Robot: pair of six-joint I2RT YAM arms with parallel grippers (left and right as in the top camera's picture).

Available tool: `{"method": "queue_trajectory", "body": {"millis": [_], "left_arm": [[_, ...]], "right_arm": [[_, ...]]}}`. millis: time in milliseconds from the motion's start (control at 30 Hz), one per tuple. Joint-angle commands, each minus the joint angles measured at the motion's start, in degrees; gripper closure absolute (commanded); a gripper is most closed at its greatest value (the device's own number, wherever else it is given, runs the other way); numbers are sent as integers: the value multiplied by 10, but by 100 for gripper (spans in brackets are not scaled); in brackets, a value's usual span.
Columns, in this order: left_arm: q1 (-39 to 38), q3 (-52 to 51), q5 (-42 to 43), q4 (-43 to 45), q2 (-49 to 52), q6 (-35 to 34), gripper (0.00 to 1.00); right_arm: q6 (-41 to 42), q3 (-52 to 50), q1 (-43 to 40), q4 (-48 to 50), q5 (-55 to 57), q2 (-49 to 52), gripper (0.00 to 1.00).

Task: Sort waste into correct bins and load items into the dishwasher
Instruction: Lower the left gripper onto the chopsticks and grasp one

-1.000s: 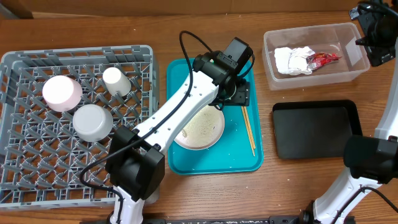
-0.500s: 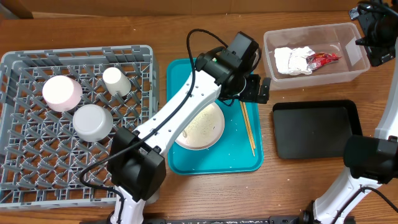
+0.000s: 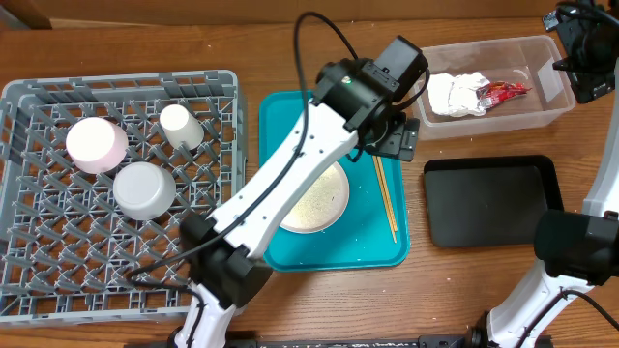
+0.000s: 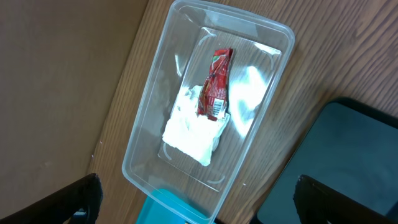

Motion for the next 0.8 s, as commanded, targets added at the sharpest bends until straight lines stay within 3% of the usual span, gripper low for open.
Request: {"method": "queue_trajectory", "body": {"millis": [0,67,133,200,400,767], "left_arm": [[-2,9,65,35,24,7,0],[-3,9,93,73,29,-3,1],[-5,8,84,97,38,-17,13],[-5,8,50,99,49,-80,20],[-10,8,-45,100,116,-186,24],[-20,8,-49,116,217,-193,41]], "right_arm": [[-1,2,-1,1,6,0,0],[-1,2,-1,1,6,0,0],[-1,2,-1,1,6,0,0],[-1,2,-1,1,6,0,0],[-1,2,-1,1,6,0,0],[-1,2,-1,1,6,0,0]]}}
